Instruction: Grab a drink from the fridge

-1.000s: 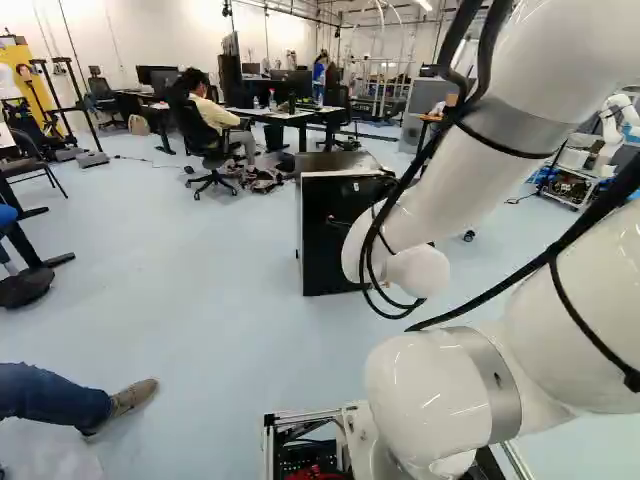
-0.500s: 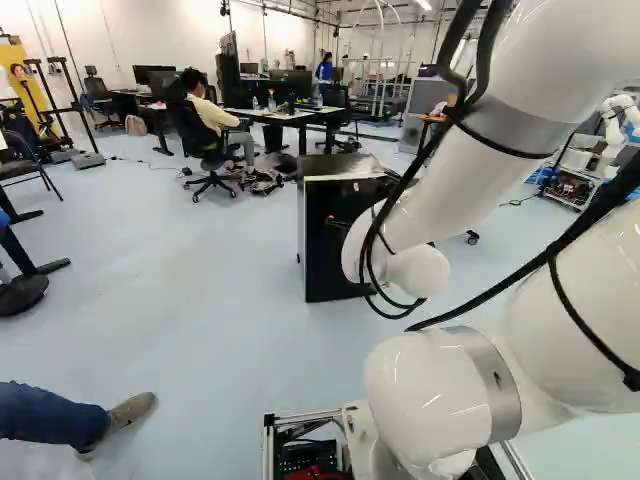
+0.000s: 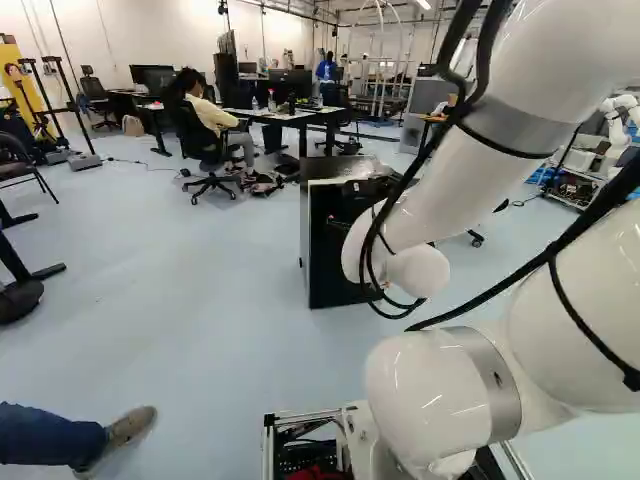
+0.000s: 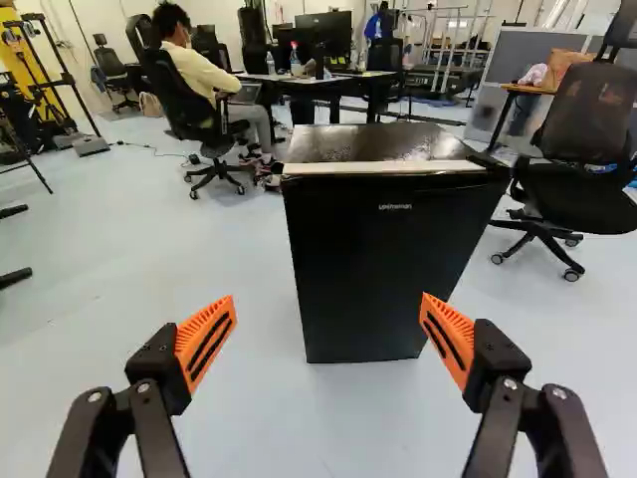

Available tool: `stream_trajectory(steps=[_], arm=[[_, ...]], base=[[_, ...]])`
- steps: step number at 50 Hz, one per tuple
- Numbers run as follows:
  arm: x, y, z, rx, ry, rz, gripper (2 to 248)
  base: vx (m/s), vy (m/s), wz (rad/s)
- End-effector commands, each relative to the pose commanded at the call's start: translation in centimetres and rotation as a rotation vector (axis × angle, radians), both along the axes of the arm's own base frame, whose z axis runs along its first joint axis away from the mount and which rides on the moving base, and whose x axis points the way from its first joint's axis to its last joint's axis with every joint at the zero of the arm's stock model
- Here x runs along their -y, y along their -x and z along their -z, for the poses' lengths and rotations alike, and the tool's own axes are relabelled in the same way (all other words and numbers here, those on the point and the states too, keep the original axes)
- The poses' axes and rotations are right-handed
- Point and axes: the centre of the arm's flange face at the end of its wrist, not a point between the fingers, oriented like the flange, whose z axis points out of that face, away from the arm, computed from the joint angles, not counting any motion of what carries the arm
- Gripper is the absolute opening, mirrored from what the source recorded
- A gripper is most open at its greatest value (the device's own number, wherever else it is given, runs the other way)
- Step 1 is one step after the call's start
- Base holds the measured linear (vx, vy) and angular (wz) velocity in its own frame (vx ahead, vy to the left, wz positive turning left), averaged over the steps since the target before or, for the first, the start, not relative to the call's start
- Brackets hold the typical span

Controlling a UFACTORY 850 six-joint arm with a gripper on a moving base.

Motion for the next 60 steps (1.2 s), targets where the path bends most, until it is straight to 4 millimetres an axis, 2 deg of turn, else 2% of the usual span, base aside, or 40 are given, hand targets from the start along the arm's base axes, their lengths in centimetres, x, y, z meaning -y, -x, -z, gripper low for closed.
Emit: stream_trajectory(steps=[60], arm=[[0.00, 0.00, 0.00, 0.000, 0.000, 0.000, 247]], base=[[0.065, 0.059, -0.013]])
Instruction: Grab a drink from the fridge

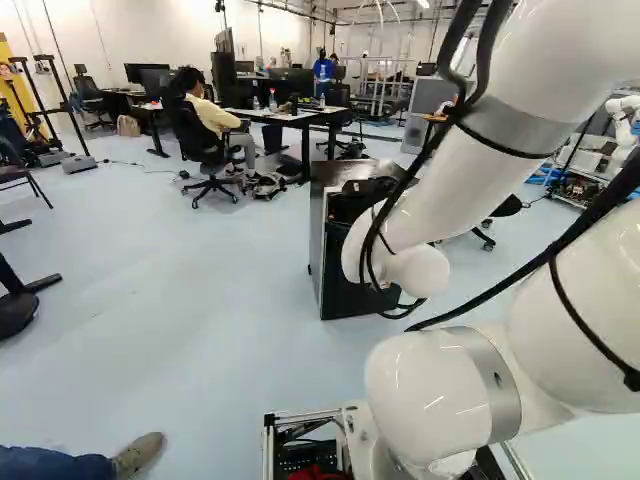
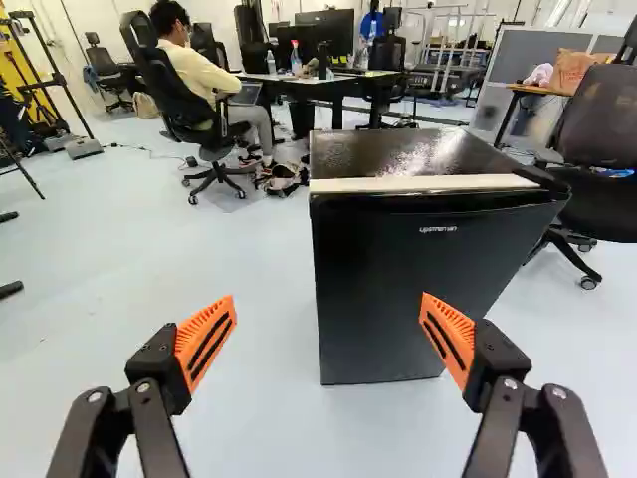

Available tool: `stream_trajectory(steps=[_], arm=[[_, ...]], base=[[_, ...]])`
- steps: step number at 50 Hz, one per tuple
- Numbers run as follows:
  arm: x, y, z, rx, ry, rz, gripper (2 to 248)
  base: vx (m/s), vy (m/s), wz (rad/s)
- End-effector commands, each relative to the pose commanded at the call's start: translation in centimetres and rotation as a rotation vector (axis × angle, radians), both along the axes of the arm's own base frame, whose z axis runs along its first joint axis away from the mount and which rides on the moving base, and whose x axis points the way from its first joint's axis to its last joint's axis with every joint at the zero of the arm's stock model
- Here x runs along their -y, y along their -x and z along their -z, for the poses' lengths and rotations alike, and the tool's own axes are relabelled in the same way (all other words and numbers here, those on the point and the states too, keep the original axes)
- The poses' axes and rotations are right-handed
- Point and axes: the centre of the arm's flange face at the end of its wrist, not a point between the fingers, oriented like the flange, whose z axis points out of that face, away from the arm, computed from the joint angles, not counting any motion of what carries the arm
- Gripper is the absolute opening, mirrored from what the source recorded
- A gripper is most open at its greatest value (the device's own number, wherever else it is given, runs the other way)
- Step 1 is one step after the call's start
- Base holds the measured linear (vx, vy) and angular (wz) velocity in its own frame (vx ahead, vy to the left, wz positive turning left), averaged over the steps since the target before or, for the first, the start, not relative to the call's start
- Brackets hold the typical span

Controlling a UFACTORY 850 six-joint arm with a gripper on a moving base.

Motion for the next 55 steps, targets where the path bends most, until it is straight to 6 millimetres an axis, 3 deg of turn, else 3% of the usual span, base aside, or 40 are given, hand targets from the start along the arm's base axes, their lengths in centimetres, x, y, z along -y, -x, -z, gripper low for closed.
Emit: stream_trajectory(steps=[21, 55], arm=[[0.00, 0.00, 0.00, 0.000, 0.000, 0.000, 247], [-0.47, -0.57, -0.08, -0.003, -0.002, -0.013, 247]], base=[[0.043, 0.052, -0.010], [0.001, 0.001, 0.000]])
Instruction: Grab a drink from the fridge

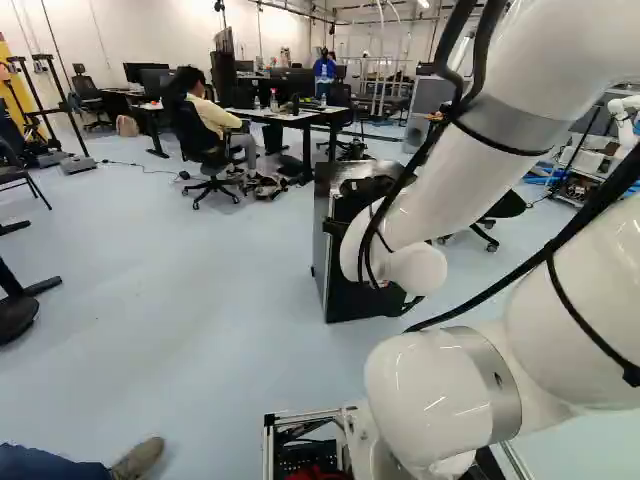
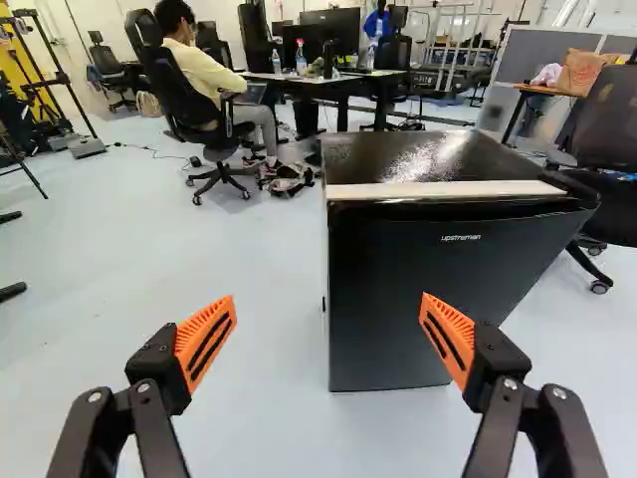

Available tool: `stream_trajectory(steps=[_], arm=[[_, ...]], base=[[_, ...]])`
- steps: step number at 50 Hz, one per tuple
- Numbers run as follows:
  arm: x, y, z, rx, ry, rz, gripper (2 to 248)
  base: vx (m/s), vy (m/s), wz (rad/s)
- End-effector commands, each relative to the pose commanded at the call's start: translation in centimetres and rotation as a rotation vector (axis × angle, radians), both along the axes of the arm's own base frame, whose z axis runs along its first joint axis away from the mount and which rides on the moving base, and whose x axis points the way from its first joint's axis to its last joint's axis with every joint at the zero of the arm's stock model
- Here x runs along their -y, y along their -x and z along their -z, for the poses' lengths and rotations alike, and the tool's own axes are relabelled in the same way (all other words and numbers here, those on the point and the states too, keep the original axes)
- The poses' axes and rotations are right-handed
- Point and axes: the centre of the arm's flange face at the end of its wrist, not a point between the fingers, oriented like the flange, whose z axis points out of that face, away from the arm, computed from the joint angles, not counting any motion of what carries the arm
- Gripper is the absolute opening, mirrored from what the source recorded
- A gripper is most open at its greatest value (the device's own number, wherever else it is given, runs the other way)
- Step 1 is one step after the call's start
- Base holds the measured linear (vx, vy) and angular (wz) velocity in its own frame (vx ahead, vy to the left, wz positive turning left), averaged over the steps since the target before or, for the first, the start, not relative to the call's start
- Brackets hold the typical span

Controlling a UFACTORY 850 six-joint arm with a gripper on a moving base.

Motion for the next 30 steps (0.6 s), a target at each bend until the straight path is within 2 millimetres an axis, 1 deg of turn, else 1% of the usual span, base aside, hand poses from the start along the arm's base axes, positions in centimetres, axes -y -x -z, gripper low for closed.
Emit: stream_trajectory(steps=[13, 30], arm=[[-0.6, -0.4, -0.1, -0.002, -0.015, 0.006, 247], [-1.8, -1.7, -0.3, -0.003, -0.049, 0.039, 247]], base=[[0.000, 0.000, 0.000], [0.000, 0.000, 0.000]])
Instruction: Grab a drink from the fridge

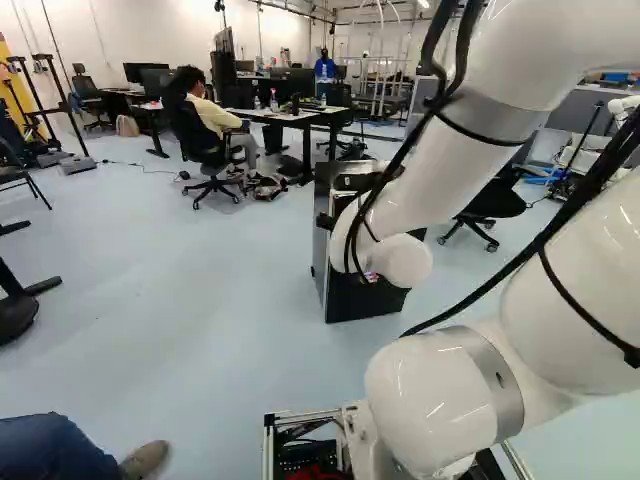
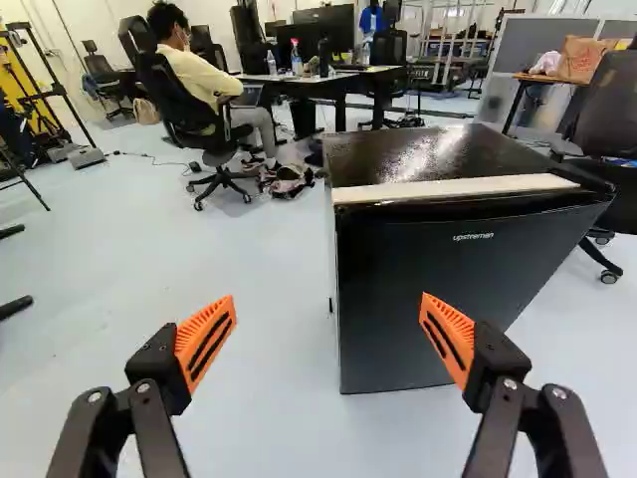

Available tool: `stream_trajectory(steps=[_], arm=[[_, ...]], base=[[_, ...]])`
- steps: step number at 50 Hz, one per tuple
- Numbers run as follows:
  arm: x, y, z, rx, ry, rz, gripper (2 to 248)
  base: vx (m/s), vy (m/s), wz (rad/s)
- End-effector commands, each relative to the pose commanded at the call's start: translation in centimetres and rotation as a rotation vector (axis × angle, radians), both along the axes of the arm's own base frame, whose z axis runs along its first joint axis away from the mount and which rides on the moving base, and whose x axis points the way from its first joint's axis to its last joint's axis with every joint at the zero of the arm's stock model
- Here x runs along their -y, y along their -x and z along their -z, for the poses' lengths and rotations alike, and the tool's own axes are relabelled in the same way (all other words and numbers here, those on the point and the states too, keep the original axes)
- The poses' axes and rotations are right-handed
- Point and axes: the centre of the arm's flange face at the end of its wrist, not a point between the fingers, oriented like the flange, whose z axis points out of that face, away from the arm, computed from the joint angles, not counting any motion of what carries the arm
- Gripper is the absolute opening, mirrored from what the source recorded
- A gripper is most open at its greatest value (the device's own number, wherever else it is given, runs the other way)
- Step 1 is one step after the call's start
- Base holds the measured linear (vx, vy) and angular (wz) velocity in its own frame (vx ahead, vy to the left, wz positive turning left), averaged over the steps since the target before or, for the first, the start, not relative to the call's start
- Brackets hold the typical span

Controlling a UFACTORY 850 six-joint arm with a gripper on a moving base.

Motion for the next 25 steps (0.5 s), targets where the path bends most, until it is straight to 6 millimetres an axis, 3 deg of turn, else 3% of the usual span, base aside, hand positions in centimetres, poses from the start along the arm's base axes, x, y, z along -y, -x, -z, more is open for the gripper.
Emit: stream_trajectory(steps=[25], arm=[[-1.7, -0.9, -0.3, 0.015, -0.061, 0.081, 247]], base=[[0.000, 0.000, 0.000]])
